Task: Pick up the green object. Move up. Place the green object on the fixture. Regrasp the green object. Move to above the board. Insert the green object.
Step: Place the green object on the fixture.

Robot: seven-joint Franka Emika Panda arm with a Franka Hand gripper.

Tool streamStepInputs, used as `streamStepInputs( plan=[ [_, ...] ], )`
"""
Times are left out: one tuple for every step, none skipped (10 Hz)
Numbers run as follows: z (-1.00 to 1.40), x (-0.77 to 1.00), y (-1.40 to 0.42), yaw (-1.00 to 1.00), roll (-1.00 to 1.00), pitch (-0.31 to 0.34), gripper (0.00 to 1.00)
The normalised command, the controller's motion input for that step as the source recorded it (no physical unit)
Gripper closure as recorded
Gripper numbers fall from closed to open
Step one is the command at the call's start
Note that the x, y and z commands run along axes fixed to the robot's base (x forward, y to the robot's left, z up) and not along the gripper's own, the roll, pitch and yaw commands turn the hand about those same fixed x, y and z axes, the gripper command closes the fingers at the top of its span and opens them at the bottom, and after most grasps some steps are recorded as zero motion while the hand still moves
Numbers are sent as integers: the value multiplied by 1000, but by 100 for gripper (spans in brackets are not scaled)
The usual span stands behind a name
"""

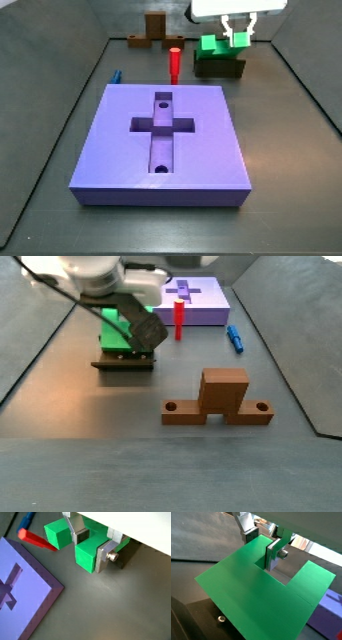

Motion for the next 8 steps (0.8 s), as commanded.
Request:
streamStepInputs(
  plan=[
    [-289,314,57,-100,-186,14,100],
    [-220,337,183,-89,0,134,100],
    [-203,354,289,-129,0,151,100],
    [-217,191,177,-91,0,89,100],
    [-171,0,0,-3,0,0,100],
    [-129,-6,0,0,-80,0,100],
    [-100,0,0,0,-169,-26,100],
    [0,0,0,0,0,0,100]
  ],
)
